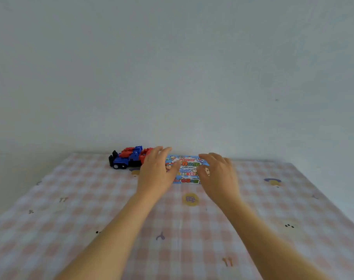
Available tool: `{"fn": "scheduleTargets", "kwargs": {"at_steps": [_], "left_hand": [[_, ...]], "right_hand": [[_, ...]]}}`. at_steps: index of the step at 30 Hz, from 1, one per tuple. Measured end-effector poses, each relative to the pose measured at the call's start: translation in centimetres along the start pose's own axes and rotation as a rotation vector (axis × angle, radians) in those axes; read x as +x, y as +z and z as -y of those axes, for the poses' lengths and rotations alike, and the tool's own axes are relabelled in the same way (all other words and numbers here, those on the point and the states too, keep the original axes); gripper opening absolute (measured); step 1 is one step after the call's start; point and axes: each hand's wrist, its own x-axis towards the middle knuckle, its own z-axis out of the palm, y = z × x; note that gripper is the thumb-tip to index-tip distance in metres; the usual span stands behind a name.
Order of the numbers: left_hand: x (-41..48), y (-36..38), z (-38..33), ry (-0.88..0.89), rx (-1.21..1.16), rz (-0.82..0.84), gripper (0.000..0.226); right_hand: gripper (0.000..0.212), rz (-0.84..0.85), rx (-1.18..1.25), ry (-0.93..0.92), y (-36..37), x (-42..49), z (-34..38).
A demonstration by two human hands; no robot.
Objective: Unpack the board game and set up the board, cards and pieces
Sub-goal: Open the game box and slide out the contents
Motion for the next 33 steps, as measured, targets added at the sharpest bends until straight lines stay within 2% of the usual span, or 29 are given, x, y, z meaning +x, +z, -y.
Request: {"fn": "scheduleTargets", "kwargs": {"at_steps": [8,12,17,22,28,33], "left_hand": [[-0.6,2.9,2.0,-0.107,-0.095,-0.031,0.05],[-0.4,4.0,2.8,-0.151,-0.181,-0.04,0.052],[-0.2,4.4,2.7,-0.153,-0.165,0.008,0.057],[-0.3,3.8,2.5,-0.234,-0.291,-0.014,0.05],[-0.3,3.5,2.4,-0.354,-0.562,-0.151,0.021],[-0.4,2.8,2.3,-0.402,-0.58,-0.223,0.029]], "right_hand": [[0.044,0.039,0.036,0.206,3.1,-0.7,-2.8],[0.046,0.03,0.079,0.189,4.0,-1.0,-4.2],[0.042,0.03,0.148,0.161,4.2,-0.5,-4.3],[0.034,0.011,0.278,0.204,3.9,-0.7,-3.8],[0.009,-0.204,0.546,0.352,2.5,-0.9,-3.3],[0.016,-0.253,0.901,0.495,1.4,-0.8,-3.7]]}}
